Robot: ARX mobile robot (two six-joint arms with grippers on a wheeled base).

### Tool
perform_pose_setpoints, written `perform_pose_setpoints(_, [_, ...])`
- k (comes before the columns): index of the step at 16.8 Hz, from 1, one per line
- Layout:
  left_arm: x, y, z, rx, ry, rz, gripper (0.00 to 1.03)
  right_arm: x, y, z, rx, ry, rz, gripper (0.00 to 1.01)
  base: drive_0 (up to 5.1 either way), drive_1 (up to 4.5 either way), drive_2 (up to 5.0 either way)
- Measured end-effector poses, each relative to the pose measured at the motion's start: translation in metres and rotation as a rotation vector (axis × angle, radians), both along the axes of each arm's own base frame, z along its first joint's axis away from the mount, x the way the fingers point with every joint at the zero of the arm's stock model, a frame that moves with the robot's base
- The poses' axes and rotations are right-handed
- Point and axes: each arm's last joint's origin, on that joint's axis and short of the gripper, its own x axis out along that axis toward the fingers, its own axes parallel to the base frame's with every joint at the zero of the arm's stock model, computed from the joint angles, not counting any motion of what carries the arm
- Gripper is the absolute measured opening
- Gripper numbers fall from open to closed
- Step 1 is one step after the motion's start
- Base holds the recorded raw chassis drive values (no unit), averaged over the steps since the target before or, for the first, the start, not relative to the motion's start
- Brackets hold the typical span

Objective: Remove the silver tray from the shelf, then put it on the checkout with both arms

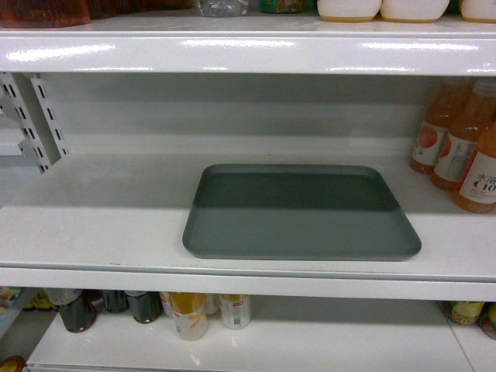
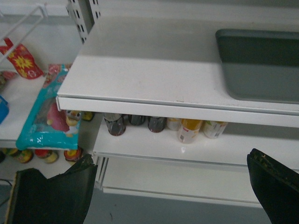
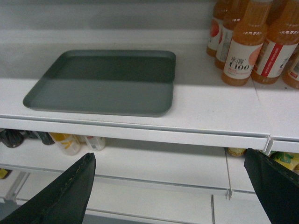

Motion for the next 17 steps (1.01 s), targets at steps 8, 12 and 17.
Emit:
perform_pose_setpoints(8, [0.136, -0.055, -0.069, -0.07, 0.322, -0.197, 0.98, 0.121, 0.01, -0.055, 0.056, 0.321, 0.05, 0.98, 0.0, 0.0, 0.0])
perform_pose_setpoints(12, [0.185, -0.062, -0.103, -0.077, 0.398, -0.165, 0.98, 0.181, 0.019, -0.085, 0.079, 0.414, 0.016, 0.98, 0.0, 0.0, 0.0])
perform_pose_setpoints(17, [0.246, -0.078, -0.097, -0.087, 0.366, -0.171, 0.98, 0.248, 0.023, -0.101, 0.074, 0.455, -0.052, 0.98, 0.0, 0.0, 0.0])
